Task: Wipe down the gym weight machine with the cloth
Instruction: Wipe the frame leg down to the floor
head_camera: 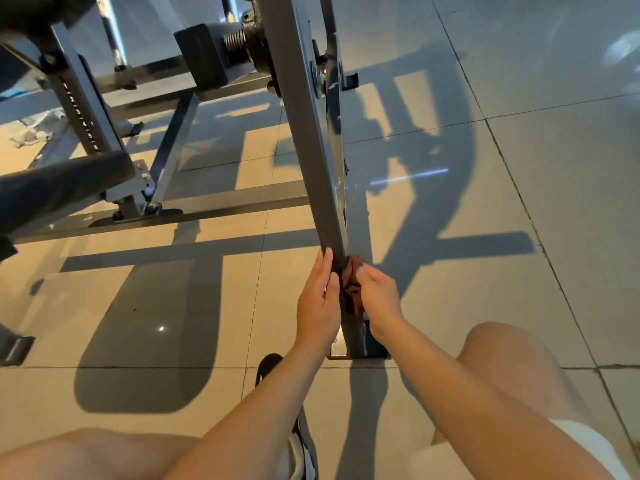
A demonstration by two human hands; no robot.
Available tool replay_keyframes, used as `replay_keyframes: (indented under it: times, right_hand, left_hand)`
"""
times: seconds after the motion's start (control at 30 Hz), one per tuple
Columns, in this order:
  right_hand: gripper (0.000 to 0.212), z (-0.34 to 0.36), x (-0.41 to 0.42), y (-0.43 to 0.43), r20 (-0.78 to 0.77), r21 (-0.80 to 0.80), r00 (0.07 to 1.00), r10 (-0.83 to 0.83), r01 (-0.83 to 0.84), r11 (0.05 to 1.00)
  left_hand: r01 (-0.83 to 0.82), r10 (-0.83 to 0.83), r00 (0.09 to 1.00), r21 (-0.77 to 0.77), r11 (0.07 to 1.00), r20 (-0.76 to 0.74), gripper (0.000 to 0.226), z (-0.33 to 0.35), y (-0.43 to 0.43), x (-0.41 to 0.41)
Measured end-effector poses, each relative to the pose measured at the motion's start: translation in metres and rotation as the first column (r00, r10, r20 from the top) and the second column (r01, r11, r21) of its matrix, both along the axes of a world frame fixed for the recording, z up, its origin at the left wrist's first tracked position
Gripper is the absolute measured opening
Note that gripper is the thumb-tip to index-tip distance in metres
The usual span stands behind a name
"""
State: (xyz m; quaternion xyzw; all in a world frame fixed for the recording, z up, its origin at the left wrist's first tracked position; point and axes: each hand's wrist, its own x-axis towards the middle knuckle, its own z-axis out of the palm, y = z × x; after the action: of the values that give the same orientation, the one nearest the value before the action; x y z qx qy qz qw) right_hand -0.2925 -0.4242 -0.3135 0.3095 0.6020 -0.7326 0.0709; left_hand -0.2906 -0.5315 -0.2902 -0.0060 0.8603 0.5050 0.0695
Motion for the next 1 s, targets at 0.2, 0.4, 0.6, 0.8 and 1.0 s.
replay_keyframes:
  times: [0.2,0.4,0.6,0.8,1.0]
  right_hand:
    - [0.032,0.003,0.000,-0.006,-0.098,0.007,0.995,0.017,-0.016,1.000]
    - [0.035,0.002,-0.005,-0.004,0.132,0.022,0.991,0.022,-0.025,0.999]
    - [0.025,0.020,-0.015,-0.006,-0.160,0.070,0.987,0.000,0.011,0.997]
    - [0.038,-0.018,0.005,-0.011,0.132,0.051,0.991,0.037,-0.044,0.998]
    - [0.034,0.015,-0.015,-0.004,-0.114,0.001,0.993,0.013,-0.013,1.000]
  left_hand:
    - [0.006,-0.006,1.000,0.000,1.000,-0.009,0.048,-0.009,0.003,0.006]
    - [-0.022,0.021,1.000,0.036,0.999,0.022,0.046,-0.011,0.004,0.010]
    - [-0.065,0.060,0.997,0.127,0.990,0.044,0.044,-0.015,0.000,0.009]
    - [-0.048,0.043,0.997,0.070,0.996,0.066,0.045,-0.023,0.001,0.017]
    - [-0.079,0.065,0.994,0.165,0.983,0.090,0.044,-0.019,-0.002,0.017]
